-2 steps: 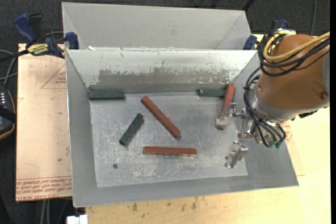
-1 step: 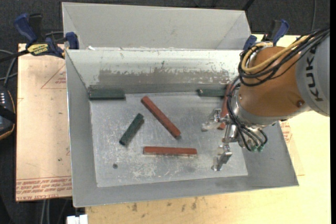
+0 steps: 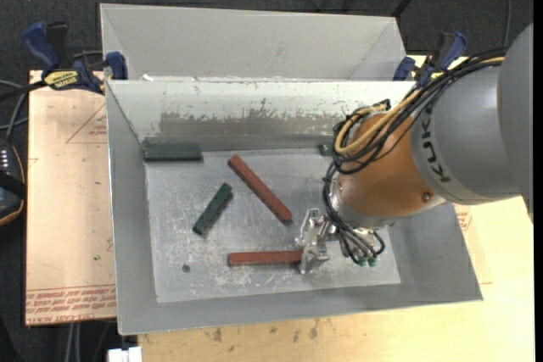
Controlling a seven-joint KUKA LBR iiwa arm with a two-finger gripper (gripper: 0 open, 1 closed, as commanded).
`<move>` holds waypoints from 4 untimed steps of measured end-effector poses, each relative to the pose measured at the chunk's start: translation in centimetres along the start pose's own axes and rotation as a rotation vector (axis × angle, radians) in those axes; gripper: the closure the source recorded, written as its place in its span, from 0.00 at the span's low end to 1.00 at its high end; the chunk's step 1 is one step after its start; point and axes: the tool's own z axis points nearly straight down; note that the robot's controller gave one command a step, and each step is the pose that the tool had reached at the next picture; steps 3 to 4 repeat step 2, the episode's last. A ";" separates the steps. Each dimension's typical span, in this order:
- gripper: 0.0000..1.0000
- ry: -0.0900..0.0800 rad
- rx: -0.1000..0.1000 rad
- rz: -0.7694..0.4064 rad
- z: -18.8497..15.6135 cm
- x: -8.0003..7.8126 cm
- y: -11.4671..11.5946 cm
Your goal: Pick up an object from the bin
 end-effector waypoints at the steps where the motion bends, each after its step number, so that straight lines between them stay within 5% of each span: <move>1: 1.00 0.000 0.000 0.000 0.0 0.0 0.0; 2: 1.00 0.017 0.001 -0.028 -20.7 0.5 1.2; 4: 1.00 0.017 0.001 -0.028 -20.7 0.5 1.2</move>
Offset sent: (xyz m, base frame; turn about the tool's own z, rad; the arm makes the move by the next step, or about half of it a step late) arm -0.0091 0.0123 0.2311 -0.0311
